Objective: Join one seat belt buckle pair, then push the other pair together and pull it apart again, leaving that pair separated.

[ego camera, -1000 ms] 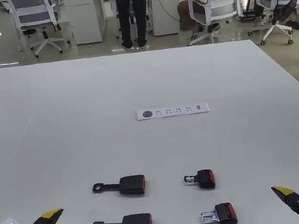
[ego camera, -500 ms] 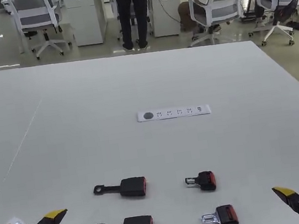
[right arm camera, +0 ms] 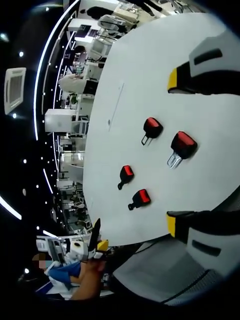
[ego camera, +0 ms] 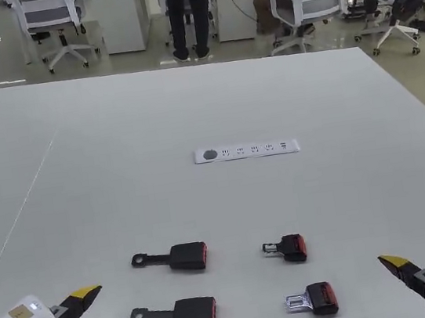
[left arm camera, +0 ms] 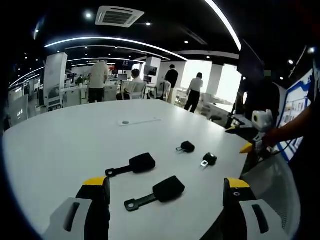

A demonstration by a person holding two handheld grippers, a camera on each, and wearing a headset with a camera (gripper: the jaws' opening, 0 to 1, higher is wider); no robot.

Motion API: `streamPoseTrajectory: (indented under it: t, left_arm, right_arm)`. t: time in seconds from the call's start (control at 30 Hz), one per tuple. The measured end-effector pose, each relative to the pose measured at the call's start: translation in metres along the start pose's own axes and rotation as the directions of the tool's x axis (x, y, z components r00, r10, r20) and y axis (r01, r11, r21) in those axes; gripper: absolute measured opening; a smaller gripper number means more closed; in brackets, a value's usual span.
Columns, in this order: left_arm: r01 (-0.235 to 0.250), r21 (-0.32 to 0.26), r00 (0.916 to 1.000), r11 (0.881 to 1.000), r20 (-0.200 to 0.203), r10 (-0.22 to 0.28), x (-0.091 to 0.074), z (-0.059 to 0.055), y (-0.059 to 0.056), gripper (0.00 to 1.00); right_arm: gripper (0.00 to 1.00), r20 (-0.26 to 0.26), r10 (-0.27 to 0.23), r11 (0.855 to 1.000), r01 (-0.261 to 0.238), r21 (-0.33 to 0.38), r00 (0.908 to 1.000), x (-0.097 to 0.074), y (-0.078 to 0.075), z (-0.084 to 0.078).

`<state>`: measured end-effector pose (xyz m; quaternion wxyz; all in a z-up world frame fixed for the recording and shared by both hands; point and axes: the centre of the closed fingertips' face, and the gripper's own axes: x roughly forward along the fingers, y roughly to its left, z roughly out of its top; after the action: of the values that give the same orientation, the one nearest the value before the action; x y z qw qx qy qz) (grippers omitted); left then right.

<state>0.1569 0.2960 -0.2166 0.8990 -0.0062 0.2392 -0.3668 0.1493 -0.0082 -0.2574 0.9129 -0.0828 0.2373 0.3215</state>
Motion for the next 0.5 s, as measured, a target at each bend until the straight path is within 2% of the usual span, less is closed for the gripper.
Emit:
streamPoseTrajectory:
  t: [0.3,0.5]
  left_arm:
    - [0.015,0.011,0.9997,1.0,-0.021,-0.015,0.009,-0.005,0.004,0.95]
    - [0.023,0.016,0.9992,1.0,-0.032,-0.023,0.016,-0.007,0.003,0.95]
  right_arm:
    - [0.98,-0.031,0.024,1.0,-0.025,-0.012,0.9992,0.006,-0.001,-0.007]
    - [0.98,-0.058,0.047,0.999,-0.049,-0.023,0.9972,0.013,-0.004,-0.011]
